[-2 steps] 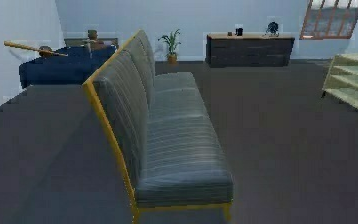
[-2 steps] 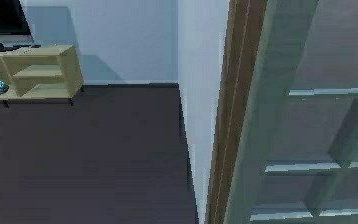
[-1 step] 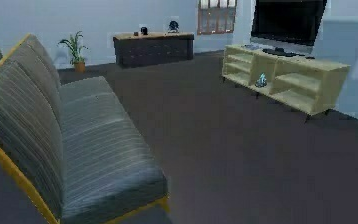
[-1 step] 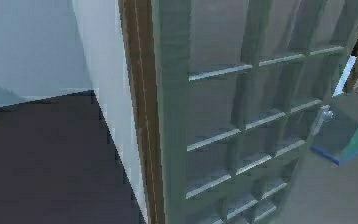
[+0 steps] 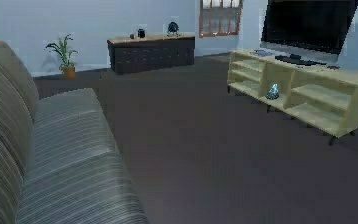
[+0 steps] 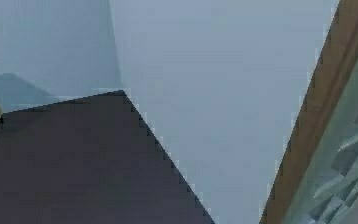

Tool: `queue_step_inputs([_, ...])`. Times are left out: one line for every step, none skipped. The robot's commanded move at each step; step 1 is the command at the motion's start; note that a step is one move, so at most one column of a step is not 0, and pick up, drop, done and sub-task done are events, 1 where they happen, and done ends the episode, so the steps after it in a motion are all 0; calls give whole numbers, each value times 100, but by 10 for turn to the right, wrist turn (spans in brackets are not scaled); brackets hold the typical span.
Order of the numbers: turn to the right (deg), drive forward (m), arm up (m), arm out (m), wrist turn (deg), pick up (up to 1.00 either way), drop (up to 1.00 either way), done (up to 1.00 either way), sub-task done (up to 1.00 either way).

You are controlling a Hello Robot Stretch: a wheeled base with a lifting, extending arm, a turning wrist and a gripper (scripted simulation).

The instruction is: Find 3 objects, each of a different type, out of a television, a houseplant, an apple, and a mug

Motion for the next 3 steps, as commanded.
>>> queue_step_inputs([450, 0, 0, 0, 0, 0, 0, 0, 0])
queue_step_inputs([0, 100, 0, 0, 0, 0, 0, 0, 0])
queue_step_inputs([0, 100, 0, 0, 0, 0, 0, 0, 0])
